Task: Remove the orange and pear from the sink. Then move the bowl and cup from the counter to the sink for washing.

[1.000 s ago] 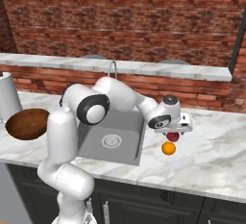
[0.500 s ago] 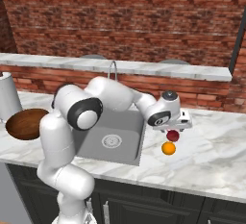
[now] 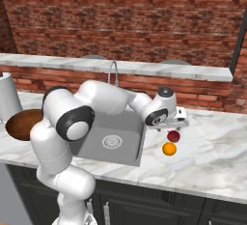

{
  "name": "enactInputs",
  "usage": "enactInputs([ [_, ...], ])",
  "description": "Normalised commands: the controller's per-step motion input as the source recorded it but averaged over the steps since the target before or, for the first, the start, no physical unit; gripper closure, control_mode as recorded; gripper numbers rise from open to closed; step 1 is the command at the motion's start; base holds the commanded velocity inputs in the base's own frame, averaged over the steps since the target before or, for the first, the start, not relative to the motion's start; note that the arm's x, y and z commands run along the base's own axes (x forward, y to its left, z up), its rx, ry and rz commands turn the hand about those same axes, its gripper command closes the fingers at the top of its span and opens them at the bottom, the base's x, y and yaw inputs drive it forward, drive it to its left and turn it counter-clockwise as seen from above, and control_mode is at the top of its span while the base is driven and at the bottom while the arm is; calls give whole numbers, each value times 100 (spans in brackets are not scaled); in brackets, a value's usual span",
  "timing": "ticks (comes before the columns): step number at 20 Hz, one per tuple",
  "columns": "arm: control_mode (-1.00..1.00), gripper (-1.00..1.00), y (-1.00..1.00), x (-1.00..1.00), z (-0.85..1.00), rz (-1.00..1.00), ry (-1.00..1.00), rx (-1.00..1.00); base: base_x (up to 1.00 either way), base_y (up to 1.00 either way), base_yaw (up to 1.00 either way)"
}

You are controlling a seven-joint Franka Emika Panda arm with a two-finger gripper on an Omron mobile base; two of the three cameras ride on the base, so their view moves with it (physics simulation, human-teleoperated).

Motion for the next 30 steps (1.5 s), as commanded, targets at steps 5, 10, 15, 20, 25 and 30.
enactInputs([
  [5, -100, -100, 24, -18, 12, 0, 0, 0, 0, 0, 0],
  [10, -100, -100, 19, -17, 16, 0, 0, 0, 0, 0, 0],
  [15, -100, -100, 22, -19, 14, 0, 0, 0, 0, 0, 0],
  [20, -100, -100, 24, -22, 10, 0, 1, 0, 0, 0, 0],
  [25, -100, -100, 27, -23, 9, 0, 1, 0, 0, 0, 0],
  [30, -100, -100, 28, -24, 9, 0, 1, 0, 0, 0, 0],
])
